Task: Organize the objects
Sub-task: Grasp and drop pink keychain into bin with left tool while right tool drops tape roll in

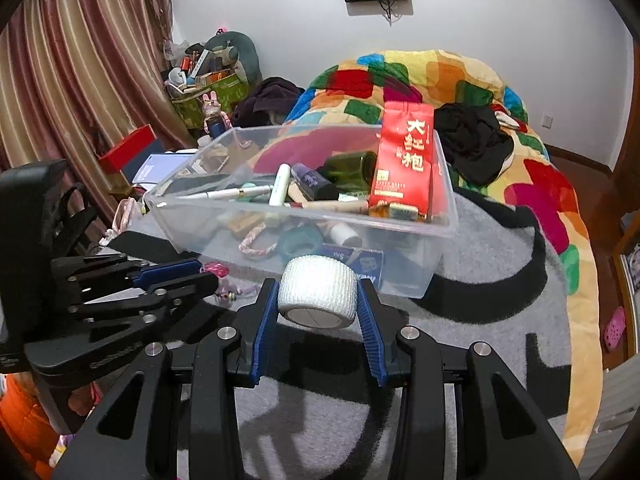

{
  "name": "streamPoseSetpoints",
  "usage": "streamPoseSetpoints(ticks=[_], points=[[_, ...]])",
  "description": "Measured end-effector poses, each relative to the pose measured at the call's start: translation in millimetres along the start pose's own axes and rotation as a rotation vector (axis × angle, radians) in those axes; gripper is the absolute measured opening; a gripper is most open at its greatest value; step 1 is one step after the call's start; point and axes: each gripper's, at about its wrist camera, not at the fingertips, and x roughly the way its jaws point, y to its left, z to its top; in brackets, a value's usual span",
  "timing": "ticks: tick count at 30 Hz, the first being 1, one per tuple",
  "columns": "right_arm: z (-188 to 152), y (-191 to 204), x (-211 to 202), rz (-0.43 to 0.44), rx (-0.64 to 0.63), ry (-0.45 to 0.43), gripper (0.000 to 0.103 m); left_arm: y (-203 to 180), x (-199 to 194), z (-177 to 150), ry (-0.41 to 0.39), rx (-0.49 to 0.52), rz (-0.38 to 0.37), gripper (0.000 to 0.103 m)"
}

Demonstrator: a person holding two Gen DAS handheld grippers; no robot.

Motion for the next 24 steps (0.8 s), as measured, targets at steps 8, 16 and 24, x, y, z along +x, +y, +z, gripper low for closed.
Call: streamPoseSetpoints(ticks=[8, 16, 24], points=[[23.1, 9.5, -16.5, -0.009, -0.016, -0.068, 0.036, 5.6, -51.0, 14.9, -0.139, -0.015, -0.042, 0.019], [51.3, 14.3, -22.9, -0.006, -0.012, -0.132, 0.036, 15.5, -87.5, 42.5, -0.268, -0.048, -0.044, 0.019], [68.7, 11.4, 2.0, 0.002, 0.029, -0.112, 0.036, 31.5, -101.3, 69.7, -0.362, -0.093, -0.020, 0.019]])
